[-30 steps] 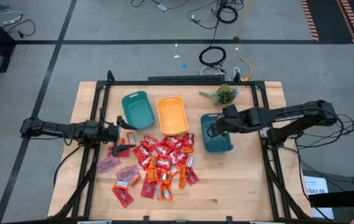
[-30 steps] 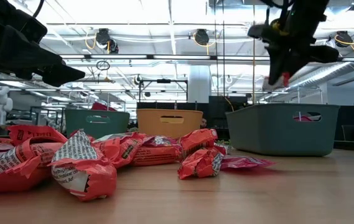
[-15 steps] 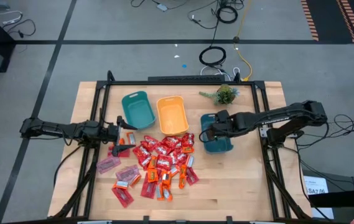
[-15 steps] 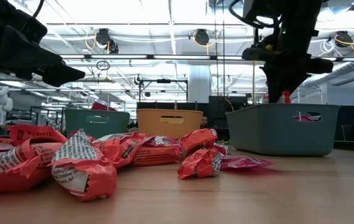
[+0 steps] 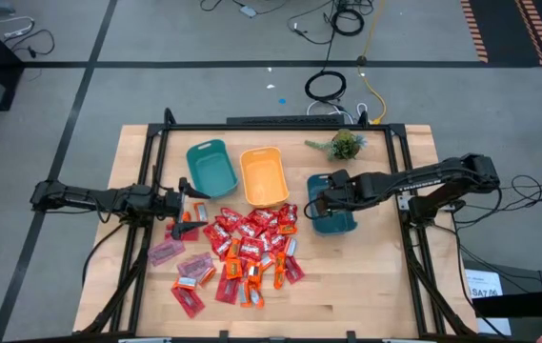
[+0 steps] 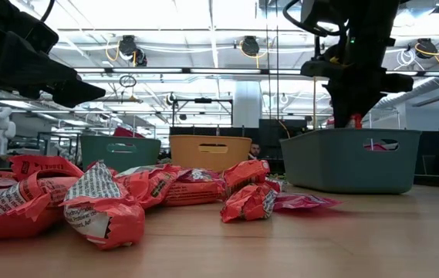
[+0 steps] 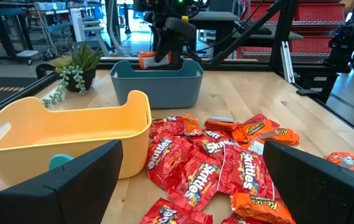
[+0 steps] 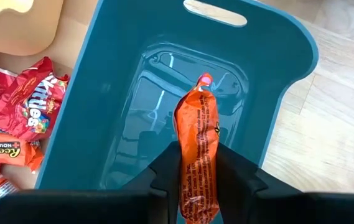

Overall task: Sort candy
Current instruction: Put the orange wrapper chocolate into the dark blue bin, then put the red pack of candy into the light blue bin

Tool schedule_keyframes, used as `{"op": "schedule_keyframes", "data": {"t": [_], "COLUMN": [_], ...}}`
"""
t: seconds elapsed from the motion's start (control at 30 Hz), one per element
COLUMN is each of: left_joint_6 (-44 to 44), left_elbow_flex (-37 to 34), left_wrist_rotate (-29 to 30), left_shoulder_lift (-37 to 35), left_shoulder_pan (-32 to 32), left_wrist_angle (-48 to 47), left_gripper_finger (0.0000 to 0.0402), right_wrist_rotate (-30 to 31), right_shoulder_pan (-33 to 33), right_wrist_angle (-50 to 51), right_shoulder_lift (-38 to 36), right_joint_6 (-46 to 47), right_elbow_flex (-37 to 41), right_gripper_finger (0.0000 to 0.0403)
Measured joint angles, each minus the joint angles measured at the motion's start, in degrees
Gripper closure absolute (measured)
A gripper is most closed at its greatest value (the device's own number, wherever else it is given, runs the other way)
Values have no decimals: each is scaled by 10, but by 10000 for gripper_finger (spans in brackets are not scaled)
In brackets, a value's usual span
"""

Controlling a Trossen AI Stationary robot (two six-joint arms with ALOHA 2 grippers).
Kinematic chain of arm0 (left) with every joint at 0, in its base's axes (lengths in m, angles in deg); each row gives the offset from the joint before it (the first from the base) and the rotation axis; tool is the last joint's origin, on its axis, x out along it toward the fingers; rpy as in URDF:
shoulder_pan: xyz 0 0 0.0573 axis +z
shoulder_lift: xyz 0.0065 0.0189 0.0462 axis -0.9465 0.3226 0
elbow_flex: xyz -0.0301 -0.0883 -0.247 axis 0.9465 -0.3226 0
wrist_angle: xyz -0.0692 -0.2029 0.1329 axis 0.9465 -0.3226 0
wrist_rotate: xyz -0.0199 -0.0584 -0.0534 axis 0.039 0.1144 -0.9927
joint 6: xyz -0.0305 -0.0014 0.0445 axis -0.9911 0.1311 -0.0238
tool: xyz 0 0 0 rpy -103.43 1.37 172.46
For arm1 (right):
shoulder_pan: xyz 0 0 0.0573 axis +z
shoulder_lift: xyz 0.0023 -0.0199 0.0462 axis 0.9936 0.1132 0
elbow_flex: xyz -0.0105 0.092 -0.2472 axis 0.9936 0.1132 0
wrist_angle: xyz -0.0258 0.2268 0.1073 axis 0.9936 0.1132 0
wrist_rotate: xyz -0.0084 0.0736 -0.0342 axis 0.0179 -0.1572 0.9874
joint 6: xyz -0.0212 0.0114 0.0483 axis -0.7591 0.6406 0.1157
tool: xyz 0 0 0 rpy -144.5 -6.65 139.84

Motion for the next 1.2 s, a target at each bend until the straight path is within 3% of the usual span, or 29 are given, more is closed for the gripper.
{"op": "schedule_keyframes", "data": {"t": [0.43, 0.9, 1.2], "left_joint_6": [0, 0, 0], "left_elbow_flex": [0, 0, 0], "left_wrist_rotate": [0, 0, 0], "left_shoulder_lift": [0, 0, 0], "left_shoulder_pan": [0, 0, 0], "left_wrist_angle": [0, 0, 0], "left_gripper_finger": [6, 6, 6], "right_wrist_rotate": [-15, -16, -17], "right_shoulder_pan": [0, 0, 4], "right_wrist_angle": [0, -1, -80], "right_shoulder_lift": [0, -2, -47], "right_joint_6": [-11, -15, -58], "right_elbow_flex": [0, 0, 0], "right_gripper_finger": [323, 218, 226]}}
